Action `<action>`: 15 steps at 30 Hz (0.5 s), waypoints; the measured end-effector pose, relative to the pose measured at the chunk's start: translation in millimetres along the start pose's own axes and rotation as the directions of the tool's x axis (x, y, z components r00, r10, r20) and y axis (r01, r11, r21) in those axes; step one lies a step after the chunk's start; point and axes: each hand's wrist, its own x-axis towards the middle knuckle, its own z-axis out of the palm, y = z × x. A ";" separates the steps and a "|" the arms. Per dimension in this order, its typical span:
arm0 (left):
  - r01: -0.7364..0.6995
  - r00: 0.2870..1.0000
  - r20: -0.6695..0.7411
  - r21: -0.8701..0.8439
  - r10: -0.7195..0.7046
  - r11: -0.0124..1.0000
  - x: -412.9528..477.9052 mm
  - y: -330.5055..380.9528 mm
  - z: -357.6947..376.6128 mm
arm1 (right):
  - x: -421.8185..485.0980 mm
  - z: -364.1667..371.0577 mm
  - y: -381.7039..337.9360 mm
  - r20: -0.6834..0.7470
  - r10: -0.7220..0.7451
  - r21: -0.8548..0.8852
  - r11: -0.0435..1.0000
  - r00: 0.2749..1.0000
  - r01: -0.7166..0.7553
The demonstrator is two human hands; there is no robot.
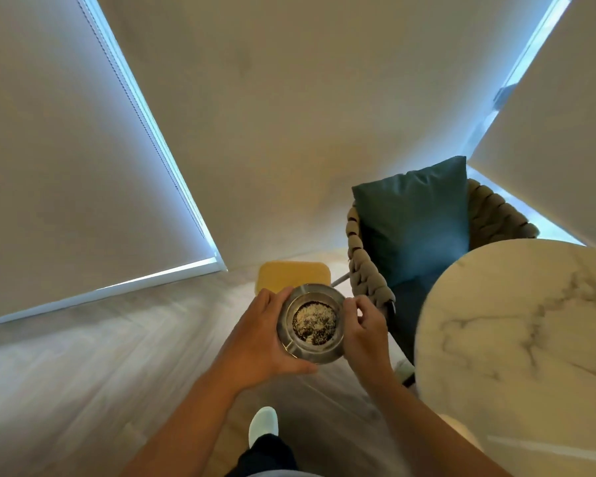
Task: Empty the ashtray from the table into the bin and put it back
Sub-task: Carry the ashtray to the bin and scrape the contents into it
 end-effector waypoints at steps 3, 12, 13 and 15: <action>-0.005 0.999 0.033 -0.006 0.006 1.000 24.8 -34.4 -20.2 | 21.7 35.8 -1.5 -0.005 0.015 -0.033 0.999 1.000 -0.015; -0.002 0.992 0.123 0.027 -0.002 1.000 101.3 -106.7 -19.9 | 107.9 60.9 20.7 0.307 0.203 -0.137 0.976 0.930 -0.168; 0.005 0.990 0.138 0.035 -0.010 0.999 109.4 -112.5 -13.2 | 118.6 59.4 27.1 0.345 0.207 -0.138 0.976 0.915 -0.169; 0.026 0.986 0.163 0.053 -0.034 0.998 125.2 -123.0 0.4 | 137.9 56.2 39.5 0.400 0.207 -0.144 0.976 0.893 -0.161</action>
